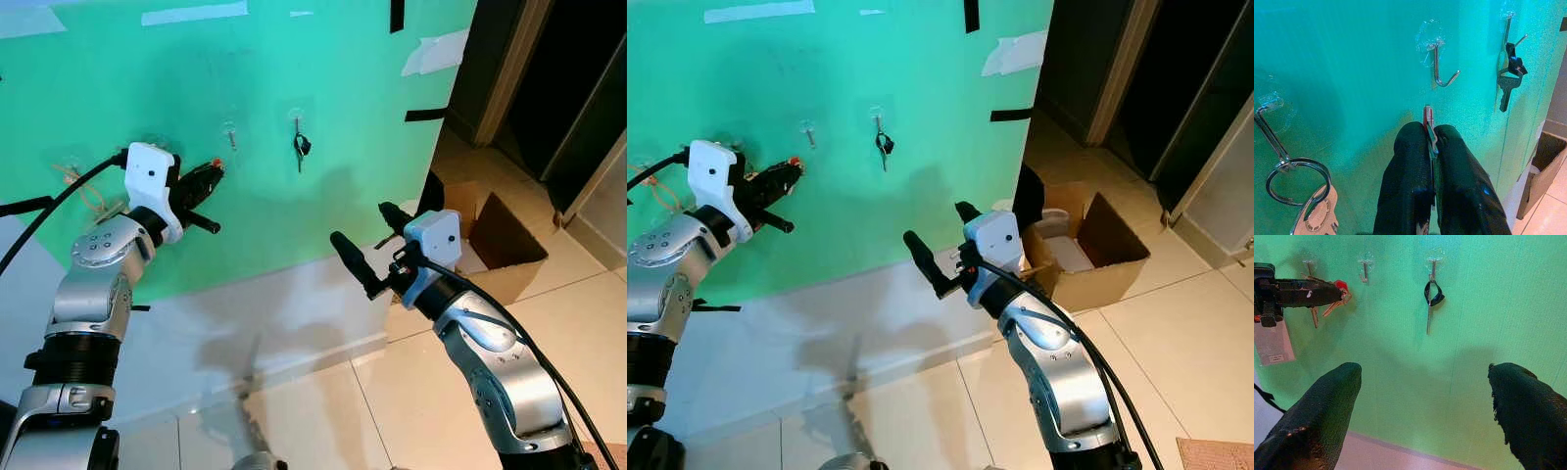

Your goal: Hang keys on a hook

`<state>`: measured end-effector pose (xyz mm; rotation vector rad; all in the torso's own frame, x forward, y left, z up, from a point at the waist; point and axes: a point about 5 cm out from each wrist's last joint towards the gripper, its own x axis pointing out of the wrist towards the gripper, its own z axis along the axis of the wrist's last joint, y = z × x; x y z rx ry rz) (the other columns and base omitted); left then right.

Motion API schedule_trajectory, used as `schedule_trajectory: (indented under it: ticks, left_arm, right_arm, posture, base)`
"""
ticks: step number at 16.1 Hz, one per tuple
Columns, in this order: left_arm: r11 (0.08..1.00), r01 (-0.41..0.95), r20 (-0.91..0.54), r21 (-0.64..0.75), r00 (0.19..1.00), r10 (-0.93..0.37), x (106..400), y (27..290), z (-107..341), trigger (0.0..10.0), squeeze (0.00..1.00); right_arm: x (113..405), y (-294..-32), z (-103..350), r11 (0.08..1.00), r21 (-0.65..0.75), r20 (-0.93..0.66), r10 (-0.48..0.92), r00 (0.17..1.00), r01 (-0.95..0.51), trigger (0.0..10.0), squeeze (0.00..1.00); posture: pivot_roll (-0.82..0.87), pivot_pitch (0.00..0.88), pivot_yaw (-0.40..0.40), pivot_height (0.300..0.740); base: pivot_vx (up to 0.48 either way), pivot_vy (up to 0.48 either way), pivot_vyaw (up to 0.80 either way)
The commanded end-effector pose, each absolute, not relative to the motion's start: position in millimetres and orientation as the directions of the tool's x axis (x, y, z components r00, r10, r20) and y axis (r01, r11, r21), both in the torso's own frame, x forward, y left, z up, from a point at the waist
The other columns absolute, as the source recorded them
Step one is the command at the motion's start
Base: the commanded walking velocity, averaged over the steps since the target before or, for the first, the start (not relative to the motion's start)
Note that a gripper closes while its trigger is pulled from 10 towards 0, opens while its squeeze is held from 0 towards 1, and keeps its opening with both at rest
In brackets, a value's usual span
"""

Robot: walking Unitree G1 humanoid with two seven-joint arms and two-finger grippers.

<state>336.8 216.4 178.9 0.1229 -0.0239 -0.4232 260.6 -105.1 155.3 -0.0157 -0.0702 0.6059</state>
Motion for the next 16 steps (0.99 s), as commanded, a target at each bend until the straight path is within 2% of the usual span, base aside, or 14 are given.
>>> schedule_trajectory:
  ticks: [1,3,4,5,6,7,9,11,12,13,16]
  left_arm:
    - [0.898,0.413,-0.004,0.149,0.909,-0.417,337,215,182,10.0,0.00]
    - [0.888,0.446,0.032,0.109,0.892,-0.451,336,208,185,10.0,0.00]
    - [0.862,0.506,0.114,-0.019,0.858,-0.501,334,202,197,10.0,0.00]
    - [0.825,0.558,0.165,-0.091,0.825,-0.540,332,197,205,10.0,0.00]
    - [0.700,0.686,0.248,-0.197,0.726,-0.641,323,188,221,10.0,0.00]
    - [0.579,0.783,0.261,-0.227,0.622,-0.738,313,182,227,10.0,0.00]
    - [0.499,0.827,0.250,-0.260,0.557,-0.792,305,182,223,10.0,0.00]
    - [0.449,0.840,0.274,-0.306,0.529,-0.803,301,183,224,10.0,0.00]
    - [0.413,0.846,0.282,-0.336,0.509,-0.813,296,183,227,10.0,0.00]
    - [0.401,0.848,0.281,-0.347,0.502,-0.818,295,184,227,10.0,0.00]
    - [0.371,0.856,0.274,-0.360,0.477,-0.835,291,183,227,10.0,0.00]
  right_arm:
    - [260,-104,157,0.823,-0.044,0.064,0.568,0.820,-0.567,10.0,0.00]
    - [260,-105,158,0.826,-0.032,0.072,0.564,0.823,-0.563,10.0,0.00]
    - [260,-106,160,0.828,-0.003,0.088,0.558,0.825,-0.560,10.0,0.00]
    - [261,-106,161,0.829,0.013,0.099,0.555,0.826,-0.559,10.0,0.00]
    - [261,-107,165,0.825,0.054,0.124,0.554,0.823,-0.563,10.0,0.00]
    - [260,-107,170,0.814,0.092,0.155,0.558,0.815,-0.574,10.0,0.00]
    - [258,-107,182,0.779,0.169,0.237,0.563,0.792,-0.604,10.0,0.00]
    - [255,-107,195,0.734,0.230,0.320,0.563,0.762,-0.639,10.0,0.00]
    - [252,-107,206,0.674,0.291,0.395,0.562,0.727,-0.679,10.0,0.00]
    - [251,-107,212,0.633,0.321,0.430,0.565,0.704,-0.704,10.0,1.00]
    - [247,-104,223,0.550,0.344,0.476,0.597,0.646,-0.761,10.0,1.00]
  posture:
    - [-0.01,0.000,0.068,0.740]
    - [-0.02,0.000,0.069,0.740]
    - [-0.02,0.000,0.068,0.740]
    - [-0.02,0.000,0.066,0.740]
    - [-0.02,0.000,0.066,0.740]
    - [-0.02,0.000,0.068,0.740]
    - [-0.02,0.000,0.072,0.740]
    - [-0.02,0.000,0.072,0.740]
    - [-0.02,0.000,0.072,0.740]
    - [-0.03,0.000,0.067,0.740]
    - [-0.03,0.000,0.056,0.740]
  base:
    - [0.000,0.000,0.00]
    - [0.000,0.000,0.00]
    - [0.000,0.000,0.00]
    - [0.000,0.000,0.00]
    - [0.000,0.000,0.00]
    - [0.000,0.000,0.00]
    - [0.000,0.000,0.00]
    - [0.000,0.000,0.00]
    - [0.000,0.000,0.00]
    - [0.000,0.000,0.00]
    - [0.000,0.000,0.00]
